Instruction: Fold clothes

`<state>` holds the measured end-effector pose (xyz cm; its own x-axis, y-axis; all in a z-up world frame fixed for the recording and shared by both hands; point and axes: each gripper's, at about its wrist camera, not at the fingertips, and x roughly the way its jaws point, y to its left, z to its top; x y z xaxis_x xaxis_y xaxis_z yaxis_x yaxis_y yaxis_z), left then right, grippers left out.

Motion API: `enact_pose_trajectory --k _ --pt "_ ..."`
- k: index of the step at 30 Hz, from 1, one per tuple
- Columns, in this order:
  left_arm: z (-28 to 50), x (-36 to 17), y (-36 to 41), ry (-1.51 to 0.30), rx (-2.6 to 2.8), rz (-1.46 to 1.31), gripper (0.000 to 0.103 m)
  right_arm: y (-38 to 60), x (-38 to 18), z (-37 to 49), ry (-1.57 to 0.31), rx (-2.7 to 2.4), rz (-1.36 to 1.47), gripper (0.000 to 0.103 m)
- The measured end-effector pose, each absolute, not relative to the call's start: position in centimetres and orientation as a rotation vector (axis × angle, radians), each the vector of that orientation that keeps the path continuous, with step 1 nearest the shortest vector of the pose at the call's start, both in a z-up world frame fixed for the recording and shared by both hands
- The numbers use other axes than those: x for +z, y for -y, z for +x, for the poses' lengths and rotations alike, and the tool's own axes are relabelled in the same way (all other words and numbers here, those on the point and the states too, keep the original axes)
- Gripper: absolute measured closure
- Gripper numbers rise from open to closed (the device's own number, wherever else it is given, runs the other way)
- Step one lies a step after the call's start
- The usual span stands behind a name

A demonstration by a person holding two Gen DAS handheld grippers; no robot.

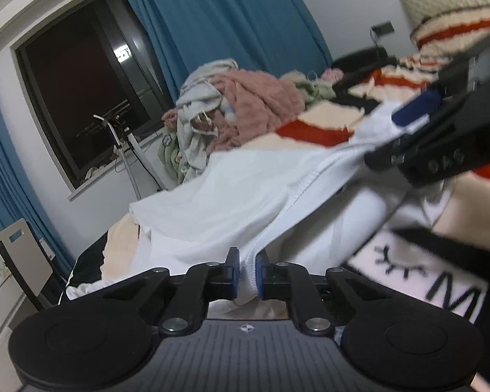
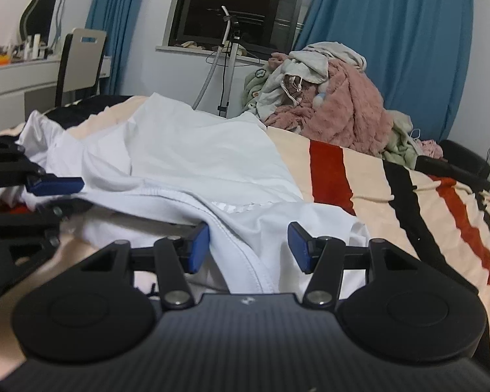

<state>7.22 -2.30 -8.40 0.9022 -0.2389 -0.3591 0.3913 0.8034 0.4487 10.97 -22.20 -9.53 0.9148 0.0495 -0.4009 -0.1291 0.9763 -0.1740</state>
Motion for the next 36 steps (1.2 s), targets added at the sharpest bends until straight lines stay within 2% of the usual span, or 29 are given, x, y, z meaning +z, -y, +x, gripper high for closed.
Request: enact_pose_trajectory --k 9,13,19,24,27,33,36 --pt "7.0 -2.8 -1.8 -0.289 -0.363 0.152 0.1 21.1 -8.6 9.4 -0.309 0.189 -0.207 0.048" --pt "6.5 -1.4 -2.6 -0.252 -0.401 0.087 0.1 18.8 -8.6 7.4 -0.203 0.273 -0.348 0.048" --pt "4.8 -0.7 -2.1 -0.226 -0.434 0.088 0.1 16.9 -9.2 6.6 -0.149 0.292 -0.452 0.046" --pt "3.9 -0.7 -1.5 -0.218 -0.425 0.096 0.1 20.1 -7.3 8.1 -0.147 0.147 -0.29 0.046" --pt "3.6 -0.6 -1.8 -0.194 -0.39 0.073 0.1 23.3 -6.8 9.8 -0.238 0.05 -0.127 0.036" --pt "3.9 0.1 -3.6 -0.175 -0.313 0.005 0.1 28.6 -8.1 12.0 -0.45 -0.105 0.115 0.034" --pt "4.2 0.4 -4.8 -0.214 -0.316 -0.047 0.099 30.1 -7.4 11.2 -0.418 -0.163 0.166 0.034"
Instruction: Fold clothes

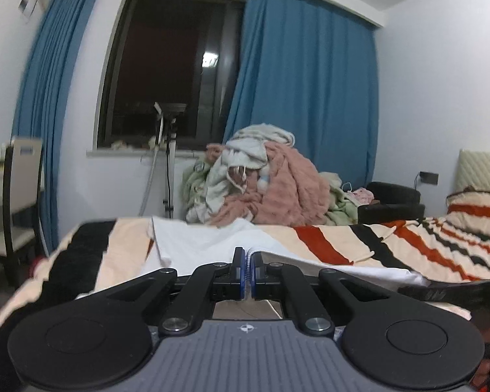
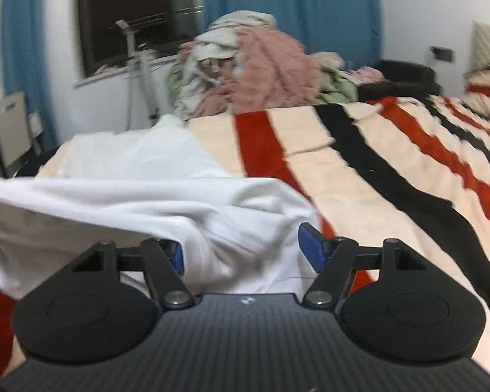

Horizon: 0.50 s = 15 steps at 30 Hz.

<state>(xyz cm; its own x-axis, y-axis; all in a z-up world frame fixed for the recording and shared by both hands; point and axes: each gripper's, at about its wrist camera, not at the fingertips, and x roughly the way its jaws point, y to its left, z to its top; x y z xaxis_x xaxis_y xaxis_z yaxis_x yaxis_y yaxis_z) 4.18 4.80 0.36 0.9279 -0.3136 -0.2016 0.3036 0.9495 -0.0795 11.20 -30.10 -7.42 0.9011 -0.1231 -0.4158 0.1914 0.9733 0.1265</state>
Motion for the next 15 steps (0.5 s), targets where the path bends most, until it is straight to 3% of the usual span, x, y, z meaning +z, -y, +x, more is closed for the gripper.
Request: enact_pose_trajectory --k 6,10,13,15 --pt "4.2 0.5 -5.7 -0.297 -0.35 -0.092 0.098 28.5 -3.1 6.0 -0.017 -0.21 -0.006 0.029" --pt "4.5 -0.1 -5.9 -0.342 -0.368 -0.095 0.094 27.2 -2.8 4.5 0.054 -0.176 -0.095 0.029" --pt "5.1 -0.9 -5.5 -0.376 -0.4 -0.091 0.081 27.2 -2.8 4.5 0.054 -0.16 -0.111 0.029" --pt "5.3 -1.4 -4.8 -0.386 -0.407 -0.06 0.064 27.5 -2.5 4.7 0.051 -0.158 -0.106 0.029"
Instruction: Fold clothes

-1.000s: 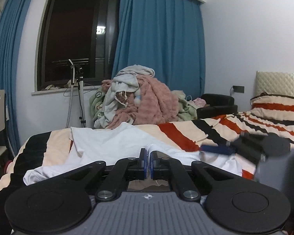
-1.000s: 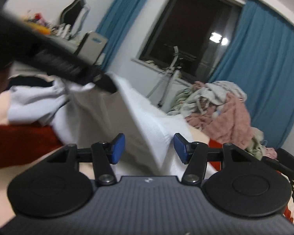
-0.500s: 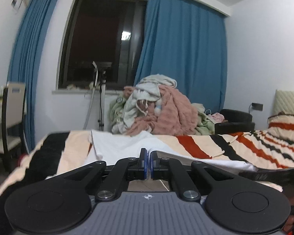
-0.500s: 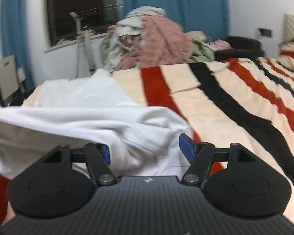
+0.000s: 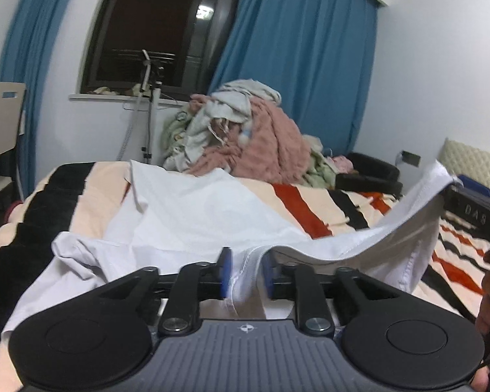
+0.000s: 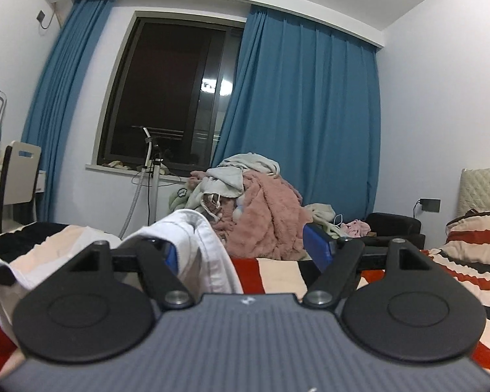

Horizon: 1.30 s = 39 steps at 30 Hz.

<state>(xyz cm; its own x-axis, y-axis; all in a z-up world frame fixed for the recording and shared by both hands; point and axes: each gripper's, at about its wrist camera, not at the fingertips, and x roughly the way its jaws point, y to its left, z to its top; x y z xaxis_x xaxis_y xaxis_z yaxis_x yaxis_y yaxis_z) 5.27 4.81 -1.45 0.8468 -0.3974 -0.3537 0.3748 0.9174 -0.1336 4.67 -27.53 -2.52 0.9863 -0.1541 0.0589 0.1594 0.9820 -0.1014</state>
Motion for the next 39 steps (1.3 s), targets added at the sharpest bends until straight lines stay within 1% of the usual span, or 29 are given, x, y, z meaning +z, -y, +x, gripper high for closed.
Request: enact_pose_trajectory --k 3,5,8,10,13,14,19,21,27,32,35,37,39 --pt "5.6 -2.4 -3.6 -0.394 -0.381 0.017 0.056 27.9 -2.3 4.6 0.049 -0.159 -0.09 0.029" --pt "5.9 -3.2 -2.8 -0.396 -0.364 0.064 0.055 27.5 -1.9 4.7 0.049 -0.158 -0.079 0.029" --pt "6.5 -4.5 -1.8 -0.401 -0.311 0.149 0.051 27.4 -1.8 4.5 0.052 -0.155 -0.069 0.029" --pt "6.8 -5.1 -1.4 -0.404 -0.279 0.201 0.051 27.3 -1.7 4.3 0.057 -0.156 -0.064 0.029" --pt "6.7 -5.2 -1.4 -0.385 -0.236 0.223 0.05 27.3 -1.7 4.0 0.057 -0.157 -0.062 0.029" --pt "6.7 -5.1 -1.4 -0.379 -0.218 0.227 0.048 27.2 -1.7 3.9 0.057 -0.158 -0.063 0.029" --pt "7.1 -4.5 -3.6 -0.372 -0.1 0.138 0.038 27.3 -2.3 4.5 0.011 -0.17 -0.067 0.029" --pt "7.3 -4.6 -4.4 -0.383 -0.069 0.115 0.031 27.6 -2.8 5.2 -0.032 -0.176 -0.06 0.029" --pt "7.9 -4.2 -5.5 -0.414 0.027 0.101 0.017 28.3 -5.1 7.4 -0.209 -0.189 -0.051 0.029" --pt "6.8 -3.1 -6.4 -0.388 0.059 0.042 0.008 29.1 -7.1 8.6 -0.38 -0.198 -0.008 0.029" --pt "5.5 -2.5 -6.6 -0.371 0.083 0.014 0.007 29.1 -7.9 8.4 -0.422 -0.2 0.007 0.029" --pt "4.4 -2.0 -6.5 -0.342 0.117 0.003 0.007 28.6 -8.0 7.8 -0.399 -0.203 -0.014 0.029" --pt "3.0 -1.2 -6.4 -0.271 0.17 0.003 0.006 27.7 -7.5 6.6 -0.31 -0.218 -0.079 0.029"
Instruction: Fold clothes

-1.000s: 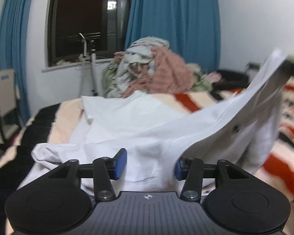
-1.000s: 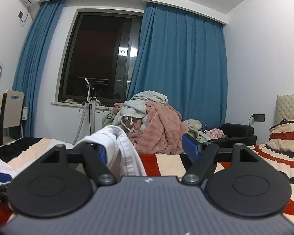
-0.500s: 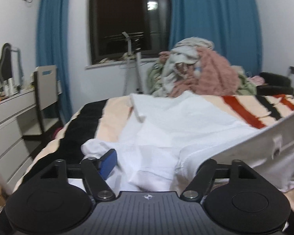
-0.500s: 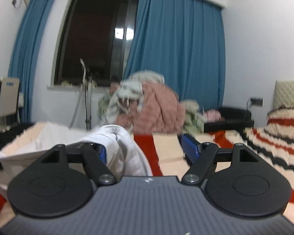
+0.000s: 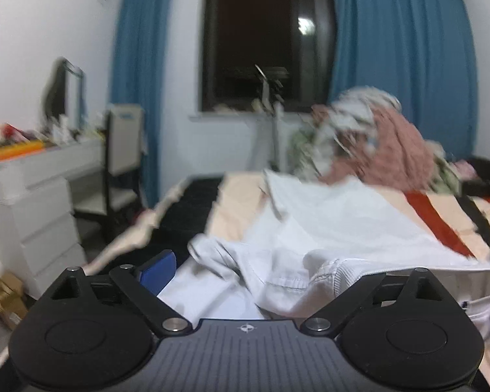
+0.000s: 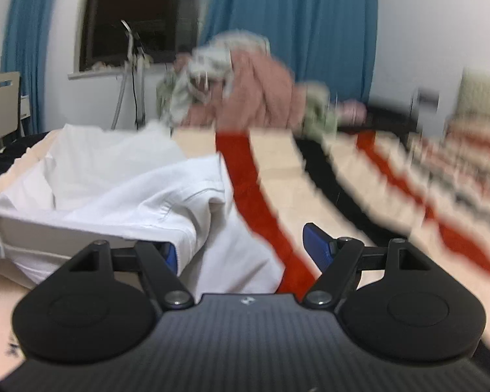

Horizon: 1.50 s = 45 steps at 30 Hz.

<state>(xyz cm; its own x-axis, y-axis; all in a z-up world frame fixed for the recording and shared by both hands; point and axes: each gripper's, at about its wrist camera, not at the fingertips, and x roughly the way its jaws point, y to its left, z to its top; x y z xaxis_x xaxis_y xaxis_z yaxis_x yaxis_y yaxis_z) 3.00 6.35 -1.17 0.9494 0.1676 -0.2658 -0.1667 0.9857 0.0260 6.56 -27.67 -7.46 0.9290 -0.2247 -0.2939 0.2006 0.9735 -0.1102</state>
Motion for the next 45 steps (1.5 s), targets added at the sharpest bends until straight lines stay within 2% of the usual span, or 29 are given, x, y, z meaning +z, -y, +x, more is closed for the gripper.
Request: enact_pose_trajectory --k 5,9,14,20,25,29,32,35,40,45 --pt "-1.5 1.9 -7.4 -0.112 0.245 -0.163 0.004 26.9 -4.2 2.1 -0.055 -0.217 -0.042 0.028" --pt "-4.8 6.7 -7.5 0.032 0.246 -0.234 0.004 27.1 0.2 -0.7 0.1 -0.208 0.02 0.023" --pt "-8.2 16.4 -7.0 0.237 0.225 -0.253 0.004 28.2 9.3 -2.6 0.226 -0.154 0.089 0.023" --pt "-11.9 30.6 -6.2 0.448 0.2 -0.218 0.004 29.6 22.6 -5.7 0.392 -0.064 0.182 0.023" --pt "-14.6 41.9 -4.7 0.541 0.157 -0.158 0.003 30.8 34.1 -8.1 0.476 -0.019 0.201 0.021" --pt "-14.8 47.5 -2.3 0.595 0.158 -0.053 0.001 31.5 41.1 -8.7 0.524 -0.057 0.143 0.02" --pt "-12.3 48.2 -0.7 0.537 0.145 -0.041 0.001 32.4 43.6 -7.0 0.503 -0.071 0.114 0.018" --pt "-8.5 46.1 1.0 0.428 0.111 -0.037 0.0 33.0 42.8 -3.9 0.419 -0.074 0.091 0.018" --pt "1.4 37.9 3.4 0.219 0.06 -0.039 0.0 34.0 36.1 4.2 0.209 -0.078 0.079 0.018" --pt "15.5 28.9 5.8 0.028 0.06 -0.031 0.0 33.5 27.4 14.9 0.059 -0.108 0.035 0.018"
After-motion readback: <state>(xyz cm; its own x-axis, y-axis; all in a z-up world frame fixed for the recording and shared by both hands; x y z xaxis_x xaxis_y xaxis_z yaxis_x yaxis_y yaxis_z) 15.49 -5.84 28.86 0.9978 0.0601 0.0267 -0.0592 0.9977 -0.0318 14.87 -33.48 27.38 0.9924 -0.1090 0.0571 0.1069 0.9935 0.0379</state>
